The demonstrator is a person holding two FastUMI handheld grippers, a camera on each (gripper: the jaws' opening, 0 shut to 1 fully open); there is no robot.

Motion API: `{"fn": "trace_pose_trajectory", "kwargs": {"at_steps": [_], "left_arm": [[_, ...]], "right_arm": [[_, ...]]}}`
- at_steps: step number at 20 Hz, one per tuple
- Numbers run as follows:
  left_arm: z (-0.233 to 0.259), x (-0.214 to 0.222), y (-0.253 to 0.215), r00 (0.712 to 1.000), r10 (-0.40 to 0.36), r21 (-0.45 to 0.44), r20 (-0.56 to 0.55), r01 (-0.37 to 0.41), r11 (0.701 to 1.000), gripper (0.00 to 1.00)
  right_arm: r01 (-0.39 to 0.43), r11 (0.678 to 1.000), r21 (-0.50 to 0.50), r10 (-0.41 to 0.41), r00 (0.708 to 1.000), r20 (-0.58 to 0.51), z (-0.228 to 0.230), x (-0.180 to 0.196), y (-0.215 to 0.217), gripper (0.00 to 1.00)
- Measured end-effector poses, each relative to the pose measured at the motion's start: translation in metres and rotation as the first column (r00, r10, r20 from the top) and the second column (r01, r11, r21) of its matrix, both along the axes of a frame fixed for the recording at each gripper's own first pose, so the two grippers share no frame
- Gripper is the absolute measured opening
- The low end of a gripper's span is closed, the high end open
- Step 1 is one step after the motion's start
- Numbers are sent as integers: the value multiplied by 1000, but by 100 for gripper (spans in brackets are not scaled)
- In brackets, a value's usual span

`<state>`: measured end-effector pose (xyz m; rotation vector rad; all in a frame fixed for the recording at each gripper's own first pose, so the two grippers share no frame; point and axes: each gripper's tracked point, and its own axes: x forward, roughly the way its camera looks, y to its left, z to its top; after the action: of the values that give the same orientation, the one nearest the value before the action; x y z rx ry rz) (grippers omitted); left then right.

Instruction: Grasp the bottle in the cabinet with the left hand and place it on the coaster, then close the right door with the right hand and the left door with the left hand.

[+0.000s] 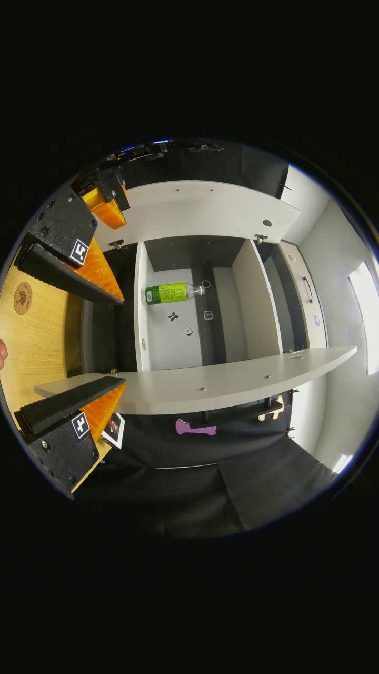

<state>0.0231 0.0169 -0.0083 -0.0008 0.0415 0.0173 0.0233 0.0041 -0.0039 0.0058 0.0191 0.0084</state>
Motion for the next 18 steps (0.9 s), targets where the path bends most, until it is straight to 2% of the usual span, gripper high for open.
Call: {"fn": "trace_pose_trajectory", "kwargs": {"at_steps": [4, 8, 15, 18], "left_arm": [[4, 11, 1, 1000, -15, -20, 2, 15, 1000, 94], [19, 42, -12, 995, -98, -23, 17, 98, 995, 94], [54, 135, -43, 977, -198, -18, 73, 200, 980, 94], [70, 180, -47, 975, -197, -28, 107, 201, 979, 94]], "right_arm": [[-4, 1000, -1, 4, 1000, -2, -1, 2, 2, 83], [-3, 1000, 1, 3, 1000, -6, -2, 3, 2, 83], [11, 999, -35, -11, 1000, 5, 2, -1, -3, 83], [15, 999, -33, -14, 1000, 9, 3, -4, -4, 83]]}}
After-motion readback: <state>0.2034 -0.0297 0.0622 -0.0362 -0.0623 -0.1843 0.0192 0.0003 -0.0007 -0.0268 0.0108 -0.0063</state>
